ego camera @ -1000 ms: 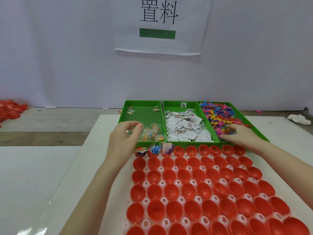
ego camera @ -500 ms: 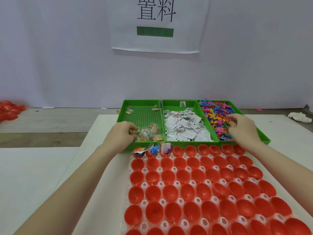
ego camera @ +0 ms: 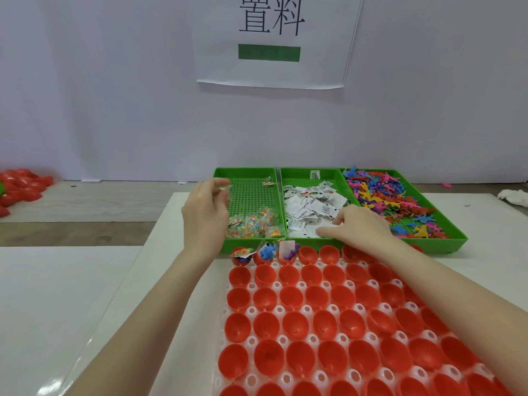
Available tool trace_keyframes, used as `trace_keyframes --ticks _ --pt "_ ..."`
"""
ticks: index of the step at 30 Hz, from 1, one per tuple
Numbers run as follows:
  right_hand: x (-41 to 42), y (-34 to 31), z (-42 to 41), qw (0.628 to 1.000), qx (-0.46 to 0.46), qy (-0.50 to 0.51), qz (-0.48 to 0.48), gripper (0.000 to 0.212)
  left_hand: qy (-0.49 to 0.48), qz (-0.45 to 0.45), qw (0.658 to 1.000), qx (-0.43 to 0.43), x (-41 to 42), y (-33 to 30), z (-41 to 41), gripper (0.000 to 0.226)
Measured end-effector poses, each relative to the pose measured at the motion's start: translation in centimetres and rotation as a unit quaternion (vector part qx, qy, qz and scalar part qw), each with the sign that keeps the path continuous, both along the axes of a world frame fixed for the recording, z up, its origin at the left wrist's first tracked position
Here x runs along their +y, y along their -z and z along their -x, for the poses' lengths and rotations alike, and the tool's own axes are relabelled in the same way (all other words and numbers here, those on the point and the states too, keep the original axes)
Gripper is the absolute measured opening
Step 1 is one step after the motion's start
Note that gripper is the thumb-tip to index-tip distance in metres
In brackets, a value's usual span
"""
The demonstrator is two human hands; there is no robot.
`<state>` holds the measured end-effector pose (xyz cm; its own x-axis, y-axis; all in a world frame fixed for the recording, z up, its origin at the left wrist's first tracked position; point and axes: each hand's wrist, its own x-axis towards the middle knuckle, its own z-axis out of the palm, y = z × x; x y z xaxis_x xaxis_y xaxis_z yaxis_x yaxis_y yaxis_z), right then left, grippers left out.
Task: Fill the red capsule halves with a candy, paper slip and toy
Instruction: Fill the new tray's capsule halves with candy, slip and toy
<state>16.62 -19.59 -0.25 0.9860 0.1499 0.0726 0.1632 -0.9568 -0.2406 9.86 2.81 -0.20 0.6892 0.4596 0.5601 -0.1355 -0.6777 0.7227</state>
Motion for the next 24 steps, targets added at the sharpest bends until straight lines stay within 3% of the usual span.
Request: trace_keyframes --ticks 2,6,10,15,19,21,24 --pt "0.4 0.0 0.2 1.0 -0.013 0.01 -0.007 0.04 0.034 0.109 0.993 -0.019 -0.7 -0.7 0.4 0.012" --pt "0.4 -0.5 0.3 0.991 -0.015 0.01 -0.136 0.016 0.09 0.267 0.958 -0.048 -2.1 -1.0 1.2 0.009" --pt "-0.4 -0.7 0.4 0.962 -0.054 -0.016 -0.266 0.022 0.082 0.287 0.954 -0.015 -2.2 -0.3 0.9 0.01" --pt "-0.8 -1.2 0.1 0.948 -0.092 0.001 -0.304 0.038 0.063 0.283 0.953 0.087 -1.2 -0.1 -0.4 0.024" --pt "-0.8 -2.2 1.1 0.932 -0.036 -0.045 -0.357 0.032 0.091 0.32 0.939 0.089 -1.3 -0.6 0.0 0.018" --pt "-0.2 -3.4 2.3 0.917 0.012 -0.098 -0.386 0.024 0.141 0.326 0.931 0.079 -1.9 -1.2 0.9 0.013" --pt "1.1 -5.3 4.5 0.898 0.041 -0.184 -0.397 0.03 0.23 0.343 0.907 0.083 -3.0 -2.0 2.3 0.017"
